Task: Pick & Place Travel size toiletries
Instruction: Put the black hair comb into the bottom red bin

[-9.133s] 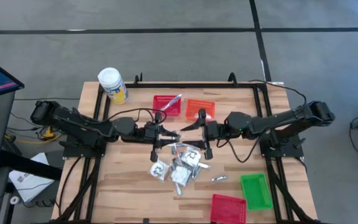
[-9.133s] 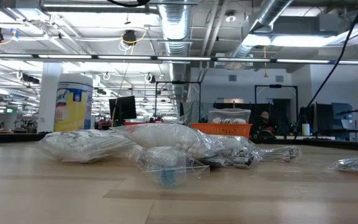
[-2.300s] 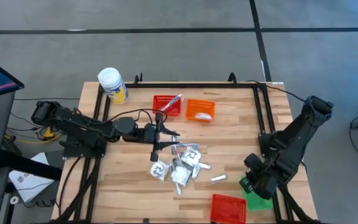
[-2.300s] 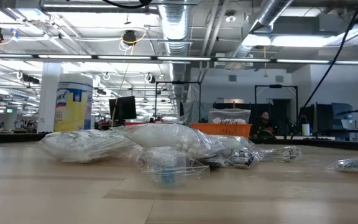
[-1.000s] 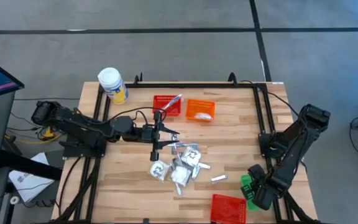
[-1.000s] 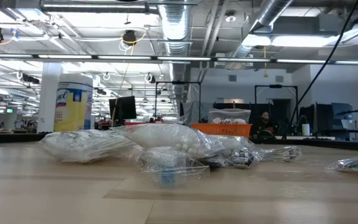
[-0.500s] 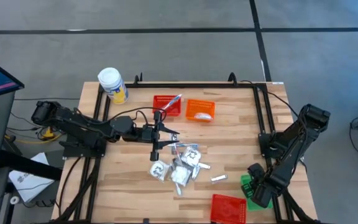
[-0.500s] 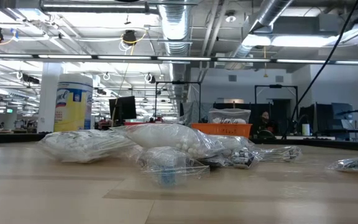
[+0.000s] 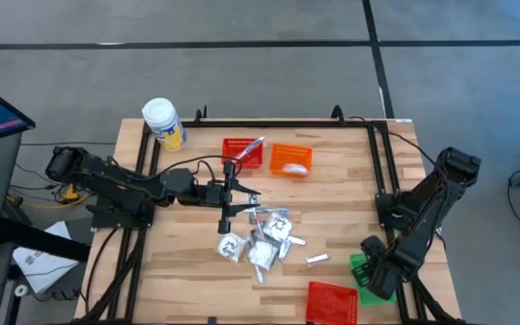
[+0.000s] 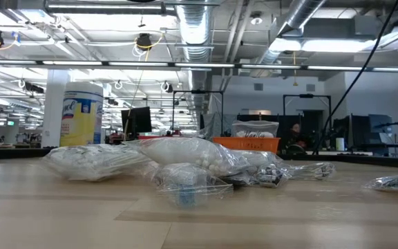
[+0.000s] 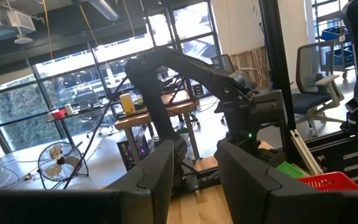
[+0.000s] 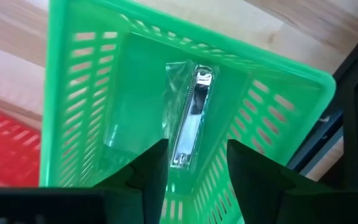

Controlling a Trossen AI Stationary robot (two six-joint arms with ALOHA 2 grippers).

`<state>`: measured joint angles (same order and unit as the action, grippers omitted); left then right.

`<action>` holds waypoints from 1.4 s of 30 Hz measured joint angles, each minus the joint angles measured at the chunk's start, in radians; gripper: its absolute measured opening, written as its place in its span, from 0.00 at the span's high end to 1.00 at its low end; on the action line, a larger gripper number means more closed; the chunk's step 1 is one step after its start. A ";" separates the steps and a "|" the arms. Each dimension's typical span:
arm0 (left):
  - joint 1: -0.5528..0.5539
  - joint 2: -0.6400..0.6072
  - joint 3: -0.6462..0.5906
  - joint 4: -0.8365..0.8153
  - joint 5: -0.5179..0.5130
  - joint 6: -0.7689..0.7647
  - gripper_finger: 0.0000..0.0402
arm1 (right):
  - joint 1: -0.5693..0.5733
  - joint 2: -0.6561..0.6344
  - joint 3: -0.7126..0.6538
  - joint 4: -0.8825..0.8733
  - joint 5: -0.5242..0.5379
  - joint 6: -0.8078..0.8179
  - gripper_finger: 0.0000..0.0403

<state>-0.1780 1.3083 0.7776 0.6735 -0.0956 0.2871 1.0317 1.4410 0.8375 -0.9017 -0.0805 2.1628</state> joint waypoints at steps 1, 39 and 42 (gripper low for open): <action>0.000 0.000 0.000 0.000 0.000 0.000 0.71 | 0.000 -0.006 0.000 -0.004 0.001 0.000 0.61; -0.059 0.000 -0.005 -0.016 0.000 -0.087 0.71 | -0.246 -0.220 0.001 0.025 0.315 -0.662 0.65; -0.065 0.000 -0.005 -0.021 -0.001 -0.087 0.71 | -0.289 -0.220 0.001 0.041 0.315 -0.755 0.65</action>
<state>-0.2434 1.3083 0.7723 0.6528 -0.0968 0.2004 0.7426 1.2209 0.8383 -0.8604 0.2348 1.4075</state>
